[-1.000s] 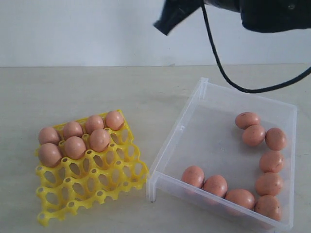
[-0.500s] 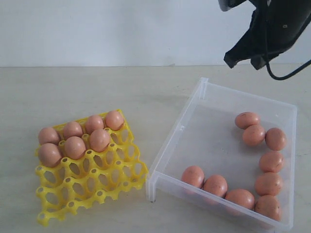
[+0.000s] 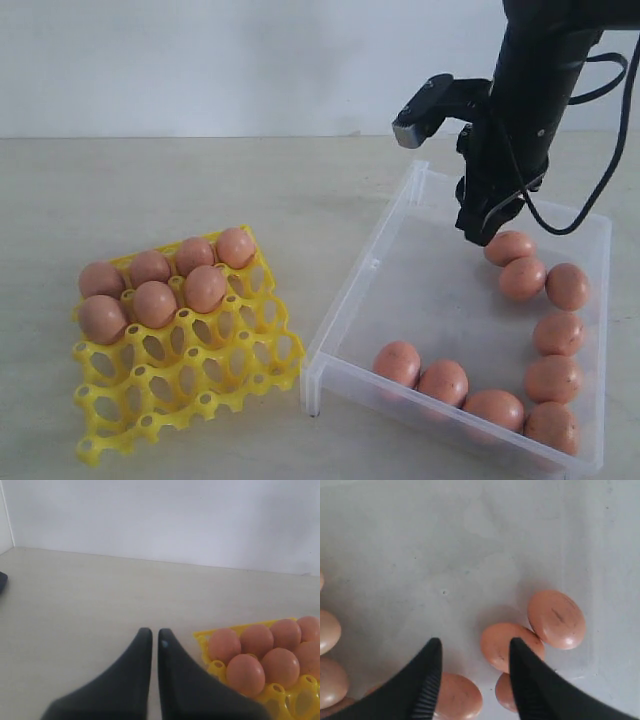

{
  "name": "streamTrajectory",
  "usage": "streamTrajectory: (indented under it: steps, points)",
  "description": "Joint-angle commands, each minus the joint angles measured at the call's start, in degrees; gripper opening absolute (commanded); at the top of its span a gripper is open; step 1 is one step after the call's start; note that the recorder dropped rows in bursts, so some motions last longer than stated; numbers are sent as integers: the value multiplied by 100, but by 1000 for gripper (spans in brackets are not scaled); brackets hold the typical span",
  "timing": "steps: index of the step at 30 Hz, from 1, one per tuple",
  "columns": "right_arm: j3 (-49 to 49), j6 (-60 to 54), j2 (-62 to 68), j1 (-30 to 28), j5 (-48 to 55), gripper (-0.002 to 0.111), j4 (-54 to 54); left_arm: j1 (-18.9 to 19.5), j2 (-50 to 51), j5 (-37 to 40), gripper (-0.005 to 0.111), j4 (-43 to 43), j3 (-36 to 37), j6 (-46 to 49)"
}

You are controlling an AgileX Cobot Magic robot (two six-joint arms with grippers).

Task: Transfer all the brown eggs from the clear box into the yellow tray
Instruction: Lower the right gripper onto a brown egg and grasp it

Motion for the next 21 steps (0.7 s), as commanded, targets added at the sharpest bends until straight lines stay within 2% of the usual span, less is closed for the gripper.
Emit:
streamTrajectory:
  steps: [1,7,14,21]
  points:
    - [-34,-245,194,-18,-94,51,5,15,-20,-19,4,14,15,-2]
    - [-34,-23,373,-18,-696,51,-286,15,-20,-19,4,14,15,-2]
    - [-34,-158,516,-32,-1004,51,-1264,15,-20,-19,4,14,15,-2]
    - [-34,-129,790,-254,-1260,51,-1125,15,-20,-19,4,14,15,-2]
